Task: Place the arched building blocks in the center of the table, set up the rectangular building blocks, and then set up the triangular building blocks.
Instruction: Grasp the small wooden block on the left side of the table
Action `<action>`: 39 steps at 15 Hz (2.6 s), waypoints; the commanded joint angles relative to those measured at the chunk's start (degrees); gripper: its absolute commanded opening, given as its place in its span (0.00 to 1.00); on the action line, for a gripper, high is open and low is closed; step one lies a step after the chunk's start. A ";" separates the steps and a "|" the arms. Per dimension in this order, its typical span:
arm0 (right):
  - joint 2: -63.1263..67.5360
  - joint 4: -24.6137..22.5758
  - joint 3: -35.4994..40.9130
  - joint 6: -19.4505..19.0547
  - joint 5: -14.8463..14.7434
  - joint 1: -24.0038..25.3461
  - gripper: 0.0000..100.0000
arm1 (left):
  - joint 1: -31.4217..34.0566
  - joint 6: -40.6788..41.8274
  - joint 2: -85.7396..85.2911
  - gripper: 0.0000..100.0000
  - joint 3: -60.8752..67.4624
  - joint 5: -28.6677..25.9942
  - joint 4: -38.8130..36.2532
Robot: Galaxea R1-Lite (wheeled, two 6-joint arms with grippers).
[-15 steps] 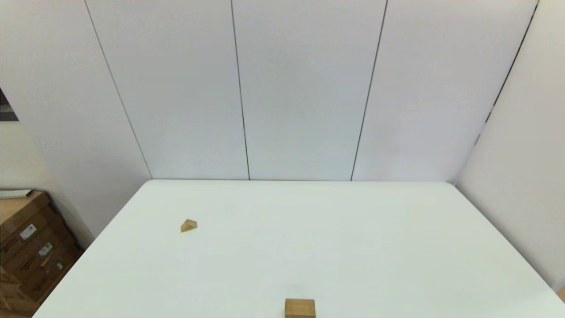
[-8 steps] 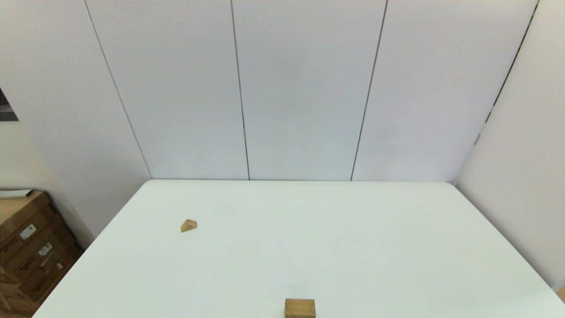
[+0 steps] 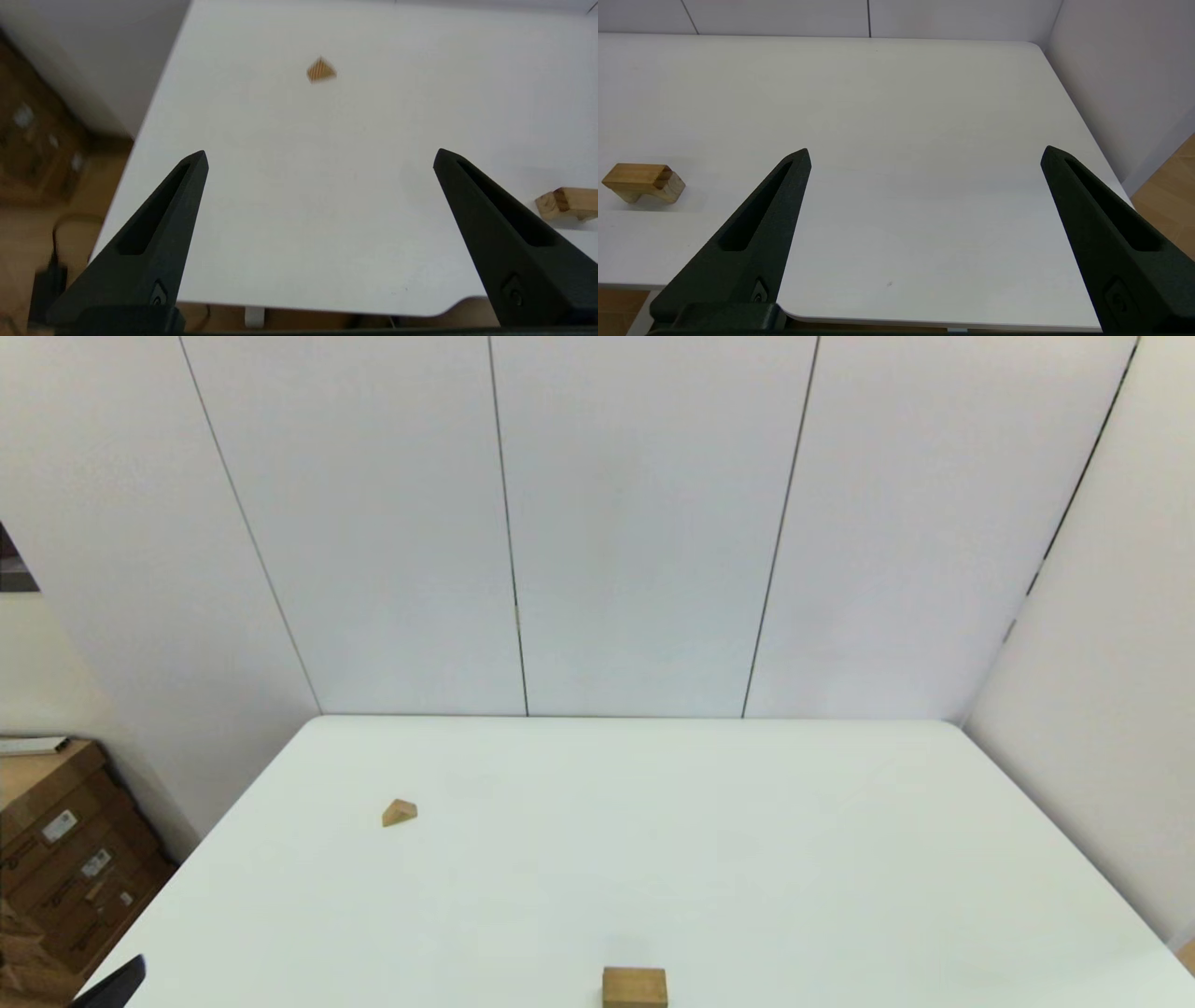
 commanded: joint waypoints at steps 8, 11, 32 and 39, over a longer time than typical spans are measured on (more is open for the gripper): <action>0.09 0.06 0.01 -0.02 0.00 0.02 1.00 | 3.14 17.34 90.59 1.00 -22.88 -4.28 -42.80; 0.09 0.06 0.01 -0.02 0.00 0.02 1.00 | 3.32 20.24 96.66 1.00 -31.50 -7.62 -38.50; 0.09 0.06 0.01 -0.02 0.00 0.02 1.00 | 3.14 51.27 98.86 1.00 -59.27 -20.45 -0.09; 0.09 0.06 0.01 -0.02 0.00 0.02 1.00 | 2.70 55.13 101.23 1.00 -65.95 -21.42 10.02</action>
